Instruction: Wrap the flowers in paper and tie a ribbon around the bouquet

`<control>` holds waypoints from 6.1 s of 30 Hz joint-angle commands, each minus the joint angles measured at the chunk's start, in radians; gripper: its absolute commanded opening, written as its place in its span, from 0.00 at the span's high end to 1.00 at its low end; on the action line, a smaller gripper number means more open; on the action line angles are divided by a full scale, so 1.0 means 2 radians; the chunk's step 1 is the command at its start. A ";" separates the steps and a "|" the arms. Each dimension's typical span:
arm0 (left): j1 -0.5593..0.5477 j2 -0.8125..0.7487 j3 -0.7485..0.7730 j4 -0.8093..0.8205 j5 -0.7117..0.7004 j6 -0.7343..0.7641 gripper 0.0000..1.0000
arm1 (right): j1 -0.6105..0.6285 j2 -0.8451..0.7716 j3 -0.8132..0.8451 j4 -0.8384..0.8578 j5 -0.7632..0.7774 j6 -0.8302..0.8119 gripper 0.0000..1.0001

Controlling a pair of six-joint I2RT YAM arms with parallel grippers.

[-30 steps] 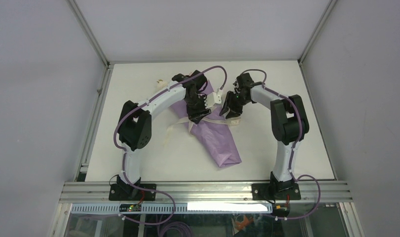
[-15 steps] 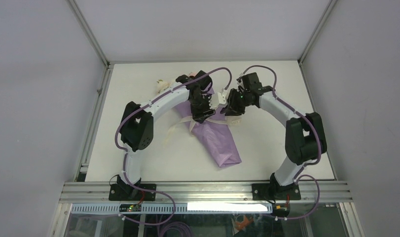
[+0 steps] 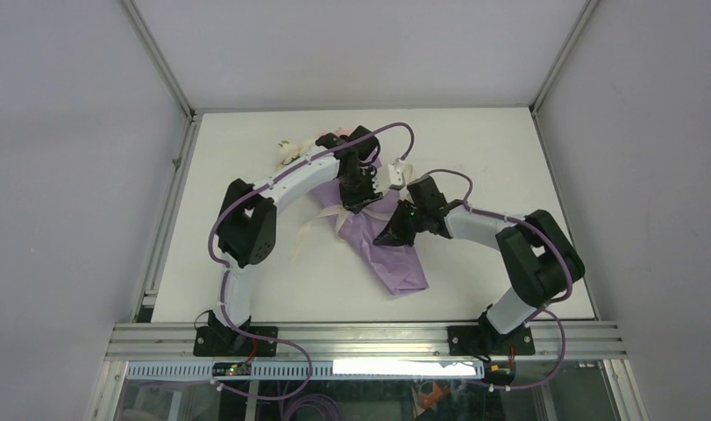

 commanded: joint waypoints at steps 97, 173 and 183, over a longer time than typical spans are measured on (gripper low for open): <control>-0.011 -0.053 0.063 -0.029 -0.014 -0.022 1.00 | -0.034 0.065 0.006 -0.021 0.079 -0.041 1.00; 0.041 -0.045 0.058 -0.015 0.133 -0.213 1.00 | -0.045 0.208 0.359 -0.248 -0.172 -0.360 0.96; 0.042 -0.069 0.012 -0.014 0.115 -0.180 1.00 | -0.131 0.094 0.333 -0.292 -0.083 -0.394 0.68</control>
